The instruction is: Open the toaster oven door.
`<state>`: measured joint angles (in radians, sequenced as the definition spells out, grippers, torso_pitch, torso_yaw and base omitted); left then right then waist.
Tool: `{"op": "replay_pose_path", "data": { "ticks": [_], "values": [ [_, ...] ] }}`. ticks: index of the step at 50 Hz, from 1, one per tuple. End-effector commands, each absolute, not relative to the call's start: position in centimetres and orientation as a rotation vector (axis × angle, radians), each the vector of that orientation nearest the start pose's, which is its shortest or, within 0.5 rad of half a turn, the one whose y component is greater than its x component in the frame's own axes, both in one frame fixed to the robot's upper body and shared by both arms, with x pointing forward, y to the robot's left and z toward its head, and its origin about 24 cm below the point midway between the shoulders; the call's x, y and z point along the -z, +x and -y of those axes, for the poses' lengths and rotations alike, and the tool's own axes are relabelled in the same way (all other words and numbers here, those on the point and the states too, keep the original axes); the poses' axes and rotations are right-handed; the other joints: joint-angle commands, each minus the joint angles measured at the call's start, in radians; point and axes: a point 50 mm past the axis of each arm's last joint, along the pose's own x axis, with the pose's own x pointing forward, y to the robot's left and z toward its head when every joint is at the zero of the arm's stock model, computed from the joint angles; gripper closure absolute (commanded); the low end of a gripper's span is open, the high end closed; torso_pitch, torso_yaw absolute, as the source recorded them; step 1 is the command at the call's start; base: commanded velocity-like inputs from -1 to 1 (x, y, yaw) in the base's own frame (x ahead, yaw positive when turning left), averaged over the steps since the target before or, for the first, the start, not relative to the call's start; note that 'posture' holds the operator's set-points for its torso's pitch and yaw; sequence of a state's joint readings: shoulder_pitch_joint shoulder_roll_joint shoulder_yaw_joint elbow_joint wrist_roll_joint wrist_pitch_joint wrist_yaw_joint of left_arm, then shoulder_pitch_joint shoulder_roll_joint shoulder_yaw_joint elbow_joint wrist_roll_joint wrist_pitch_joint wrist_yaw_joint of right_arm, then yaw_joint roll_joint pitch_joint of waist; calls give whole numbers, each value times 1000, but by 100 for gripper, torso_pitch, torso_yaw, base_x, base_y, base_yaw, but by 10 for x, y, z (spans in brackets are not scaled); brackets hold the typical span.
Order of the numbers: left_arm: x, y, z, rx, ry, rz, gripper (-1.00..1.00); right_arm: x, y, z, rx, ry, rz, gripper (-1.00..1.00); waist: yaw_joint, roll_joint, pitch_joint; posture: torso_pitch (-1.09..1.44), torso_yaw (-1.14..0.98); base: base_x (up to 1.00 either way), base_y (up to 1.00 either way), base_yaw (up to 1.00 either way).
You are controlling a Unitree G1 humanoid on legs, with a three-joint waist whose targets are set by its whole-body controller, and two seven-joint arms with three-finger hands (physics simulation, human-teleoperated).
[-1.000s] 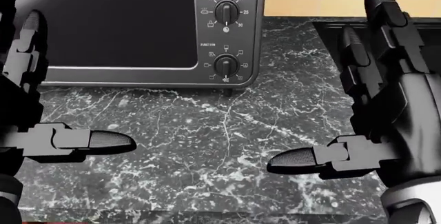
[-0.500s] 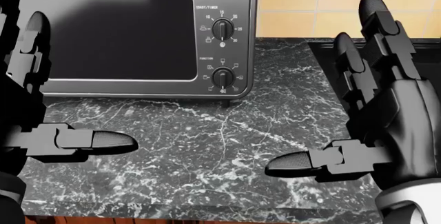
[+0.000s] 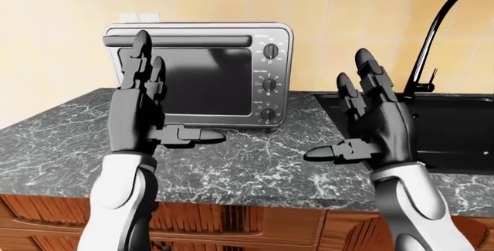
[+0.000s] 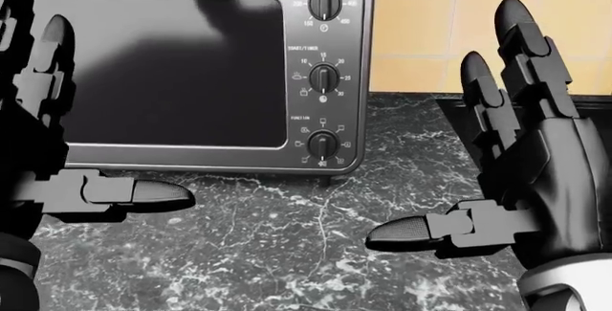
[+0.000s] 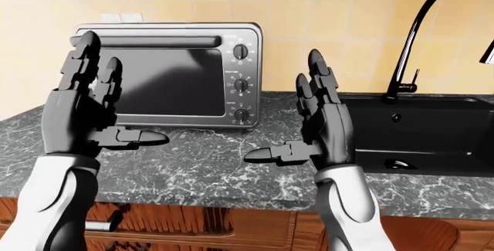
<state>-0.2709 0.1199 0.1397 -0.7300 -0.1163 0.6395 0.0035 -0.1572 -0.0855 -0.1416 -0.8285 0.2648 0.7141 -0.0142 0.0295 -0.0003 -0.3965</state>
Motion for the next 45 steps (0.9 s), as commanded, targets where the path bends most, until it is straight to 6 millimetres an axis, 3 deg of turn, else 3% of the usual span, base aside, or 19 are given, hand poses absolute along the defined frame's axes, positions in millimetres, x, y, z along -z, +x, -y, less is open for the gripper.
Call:
{"op": "replay_pose_path", "data": {
  "ticks": [1, 6, 14, 21, 24, 30, 45],
  "values": [
    [-221, 241, -164, 17, 31, 433, -100, -204, 223, 159, -93, 93, 343, -100, 0, 1, -2, -65, 0, 0, 0, 0],
    [-223, 245, -163, 19, 46, 429, -100, -205, 224, 160, -92, 94, 345, -100, -1, 1, -16, -68, 0, 0, 0, 0],
    [-243, 293, -160, -13, 329, 408, -100, -205, 223, 160, -92, 94, 345, -100, -1, -2, -27, -68, 0, 0, 0, 0],
    [-260, 322, -159, -92, 566, 434, -100, -204, 222, 161, -87, 98, 344, -100, -8, -5, -29, -68, 0, 0, 0, 0],
    [-258, 339, -153, -81, 726, 417, -100, -204, 222, 161, -88, 98, 343, -100, -12, -7, -28, -68, 0, 0, 0, 0],
    [-247, 367, -153, -84, 852, 381, -100, -203, 222, 160, -89, 97, 341, -100, -15, -13, -31, -68, 0, 0, 0, 0],
    [-236, 391, -149, -80, 1087, 372, -100, -201, 222, 161, -88, 98, 341, -100, -30, -15, -31, -68, 0, 0, 0, 0]
  ]
}}
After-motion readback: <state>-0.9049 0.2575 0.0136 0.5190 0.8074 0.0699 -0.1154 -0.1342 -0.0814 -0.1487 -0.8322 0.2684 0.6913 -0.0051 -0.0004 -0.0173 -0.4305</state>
